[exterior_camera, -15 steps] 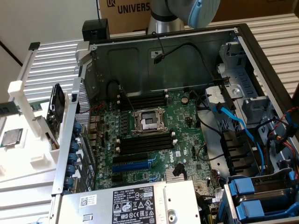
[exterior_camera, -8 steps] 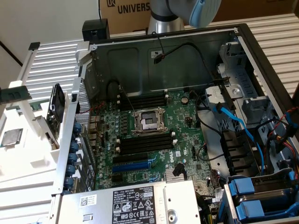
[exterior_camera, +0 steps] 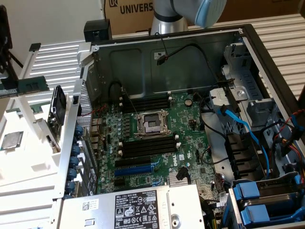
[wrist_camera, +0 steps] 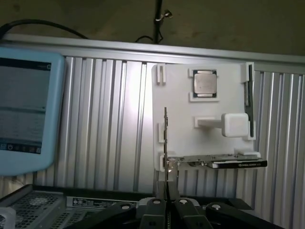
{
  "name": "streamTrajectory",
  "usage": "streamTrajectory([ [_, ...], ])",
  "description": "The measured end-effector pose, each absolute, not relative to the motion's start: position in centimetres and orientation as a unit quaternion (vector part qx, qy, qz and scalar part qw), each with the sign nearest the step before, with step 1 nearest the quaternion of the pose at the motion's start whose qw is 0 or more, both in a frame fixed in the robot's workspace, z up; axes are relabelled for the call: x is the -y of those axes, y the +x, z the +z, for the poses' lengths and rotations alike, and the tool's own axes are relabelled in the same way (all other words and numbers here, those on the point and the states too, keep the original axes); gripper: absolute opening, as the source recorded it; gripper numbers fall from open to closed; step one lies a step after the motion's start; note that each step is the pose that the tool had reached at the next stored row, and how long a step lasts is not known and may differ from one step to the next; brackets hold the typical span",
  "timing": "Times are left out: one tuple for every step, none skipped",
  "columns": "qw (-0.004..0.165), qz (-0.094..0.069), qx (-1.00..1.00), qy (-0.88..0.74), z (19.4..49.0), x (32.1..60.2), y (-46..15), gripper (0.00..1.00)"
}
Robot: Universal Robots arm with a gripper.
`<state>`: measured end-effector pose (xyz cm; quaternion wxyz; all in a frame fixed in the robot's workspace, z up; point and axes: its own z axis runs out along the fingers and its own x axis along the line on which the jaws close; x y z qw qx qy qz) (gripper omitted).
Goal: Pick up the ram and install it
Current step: 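Pick up the ram and move it above insertion slot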
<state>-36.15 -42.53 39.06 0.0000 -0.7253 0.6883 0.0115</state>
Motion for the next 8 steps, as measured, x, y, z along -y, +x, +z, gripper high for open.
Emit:
streamTrajectory([
  [0.0,0.012,-0.688,-0.725,39.3,42.5,-35.7,0.13],
  [0.0,0.012,-0.688,-0.725,39.5,42.5,-35.3,0.13],
  [-0.001,0.012,-0.688,-0.725,39.7,42.5,-34.9,0.13],
  [-0.001,0.012,-0.688,-0.725,39.9,42.5,-34.4,0.13],
  [-0.001,0.013,-0.688,-0.725,40.1,42.5,-34.0,0.13],
  [-0.002,0.014,-0.688,-0.725,40.4,42.5,-33.3,0.13],
  [-0.002,0.014,-0.688,-0.725,40.6,42.5,-32.9,0.13],
  [-0.003,0.015,-0.688,-0.725,40.9,42.5,-32.1,0.13],
])
